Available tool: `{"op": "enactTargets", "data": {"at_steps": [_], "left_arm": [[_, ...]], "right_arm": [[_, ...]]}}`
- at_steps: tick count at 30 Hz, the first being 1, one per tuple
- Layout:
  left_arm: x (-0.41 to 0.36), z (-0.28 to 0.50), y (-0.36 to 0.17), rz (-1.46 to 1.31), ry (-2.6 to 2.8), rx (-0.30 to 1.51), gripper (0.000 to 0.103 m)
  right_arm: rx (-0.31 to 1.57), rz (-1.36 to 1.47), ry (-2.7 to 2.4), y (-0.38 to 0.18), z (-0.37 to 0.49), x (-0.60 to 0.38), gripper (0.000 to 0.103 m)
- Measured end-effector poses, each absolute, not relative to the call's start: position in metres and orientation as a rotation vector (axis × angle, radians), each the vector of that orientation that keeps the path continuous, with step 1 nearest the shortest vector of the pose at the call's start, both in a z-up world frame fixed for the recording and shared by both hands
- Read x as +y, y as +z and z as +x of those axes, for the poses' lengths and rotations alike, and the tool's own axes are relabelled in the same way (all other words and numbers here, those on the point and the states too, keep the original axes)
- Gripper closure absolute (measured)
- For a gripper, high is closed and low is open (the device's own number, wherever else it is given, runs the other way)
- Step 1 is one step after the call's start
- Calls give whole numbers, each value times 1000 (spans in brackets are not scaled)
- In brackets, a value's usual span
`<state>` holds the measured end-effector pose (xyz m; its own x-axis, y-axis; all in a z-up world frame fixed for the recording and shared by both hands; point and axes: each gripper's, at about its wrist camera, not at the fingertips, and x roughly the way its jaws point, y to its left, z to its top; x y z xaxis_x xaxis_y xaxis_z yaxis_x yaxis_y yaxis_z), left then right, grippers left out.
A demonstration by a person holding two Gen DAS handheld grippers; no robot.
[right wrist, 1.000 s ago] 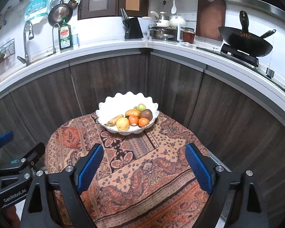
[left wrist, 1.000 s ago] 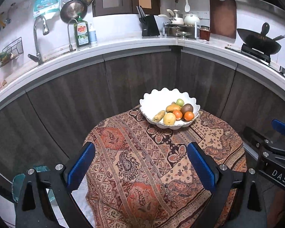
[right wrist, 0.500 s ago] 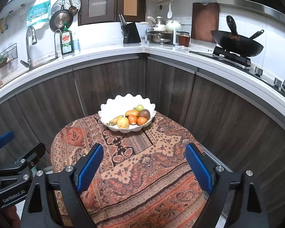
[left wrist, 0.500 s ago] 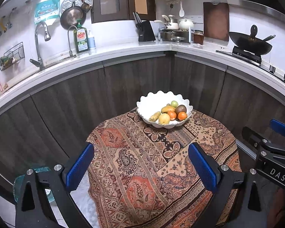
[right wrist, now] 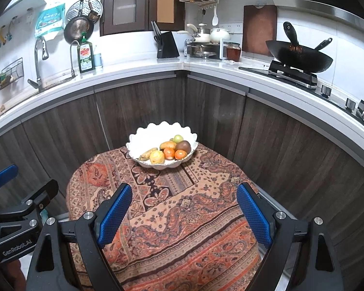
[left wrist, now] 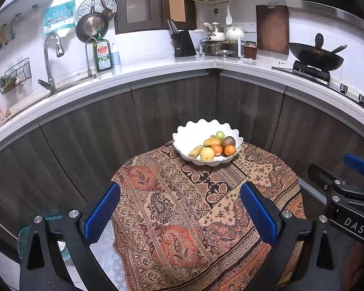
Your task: Organize fruits
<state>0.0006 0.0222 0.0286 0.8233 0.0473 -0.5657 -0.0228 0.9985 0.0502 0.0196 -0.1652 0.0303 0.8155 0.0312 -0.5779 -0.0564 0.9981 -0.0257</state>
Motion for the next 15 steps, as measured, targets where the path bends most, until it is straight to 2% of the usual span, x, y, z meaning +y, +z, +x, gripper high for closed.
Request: {"op": "enactTargets", "data": {"at_steps": [15], "left_arm": [[19,0,30,48,42,602,2]], "right_arm": [[608,-40,43,32,18,-167,14]]}}
